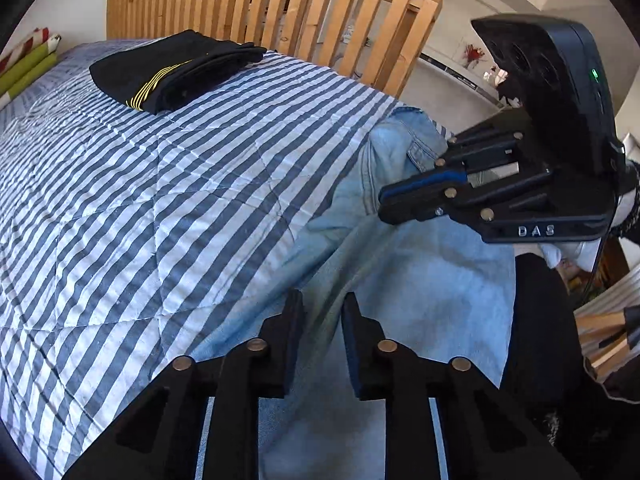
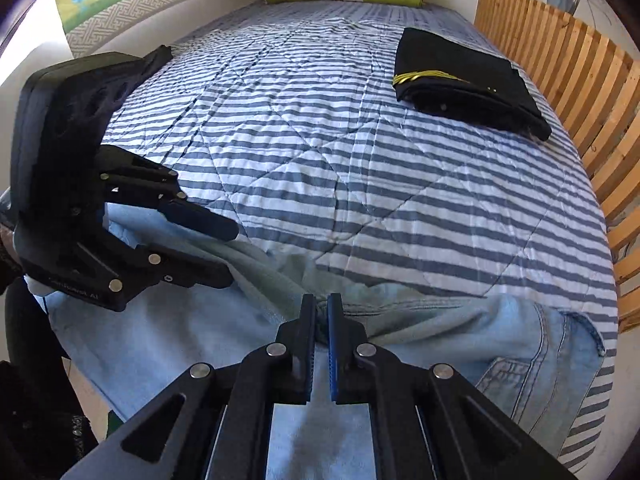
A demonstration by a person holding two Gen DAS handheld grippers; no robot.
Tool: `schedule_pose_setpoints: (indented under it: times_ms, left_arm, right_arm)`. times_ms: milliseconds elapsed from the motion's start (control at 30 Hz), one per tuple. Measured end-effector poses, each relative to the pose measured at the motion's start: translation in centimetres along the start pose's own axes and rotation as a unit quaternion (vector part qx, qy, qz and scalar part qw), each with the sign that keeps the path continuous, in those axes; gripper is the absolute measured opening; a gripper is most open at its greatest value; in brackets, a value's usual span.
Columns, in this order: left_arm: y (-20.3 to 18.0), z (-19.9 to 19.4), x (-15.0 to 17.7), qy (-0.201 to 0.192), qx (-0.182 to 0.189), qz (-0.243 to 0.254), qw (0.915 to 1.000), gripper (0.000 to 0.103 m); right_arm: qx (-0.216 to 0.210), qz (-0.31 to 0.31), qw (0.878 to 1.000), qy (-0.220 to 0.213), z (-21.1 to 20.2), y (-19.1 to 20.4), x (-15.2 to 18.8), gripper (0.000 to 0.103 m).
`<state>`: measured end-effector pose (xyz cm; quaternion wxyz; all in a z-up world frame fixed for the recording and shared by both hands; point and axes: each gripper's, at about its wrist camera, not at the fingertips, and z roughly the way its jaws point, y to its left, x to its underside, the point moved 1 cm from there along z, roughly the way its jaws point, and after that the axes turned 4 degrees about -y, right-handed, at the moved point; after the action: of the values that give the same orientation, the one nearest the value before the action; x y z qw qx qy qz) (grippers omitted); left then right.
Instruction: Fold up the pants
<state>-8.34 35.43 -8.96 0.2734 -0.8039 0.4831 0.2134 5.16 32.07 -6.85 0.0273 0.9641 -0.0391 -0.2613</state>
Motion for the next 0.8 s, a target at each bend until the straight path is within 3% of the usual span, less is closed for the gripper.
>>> schedule_pose_setpoints:
  times_ms: [167, 433, 500, 733, 800]
  left_arm:
    - [-1.5, -0.5, 1.2, -0.001, 0.011, 0.005, 0.9999, 0.013]
    - [-2.5, 0.1, 2.3, 0.006, 0.032, 0.003, 0.9995, 0.013]
    - [-2.7, 0.0, 2.3, 0.005, 0.039, 0.002, 0.9992, 0.013]
    - [-3.5, -0.2, 2.5, 0.007, 0.039, 0.020, 0.9990, 0.013]
    - [-3.4, -0.2, 2.6, 0.006, 0.034, 0.019, 0.9992, 0.013]
  right_arm:
    - [0.008, 0.021, 1.000, -0.005, -0.5, -0.6, 0.0, 0.005]
    - [0.039, 0.031, 0.999, 0.002, -0.7, -1.5, -2.7, 0.020]
    - [0.029, 0.003, 0.999, 0.024, 0.2, -0.5, -3.7, 0.029]
    - [0.044, -0.102, 0.987, 0.113, 4.4, 2.9, -4.5, 0.029]
    - [0.071, -0.120, 0.981, 0.134, 5.5, 3.1, -4.2, 0.029]
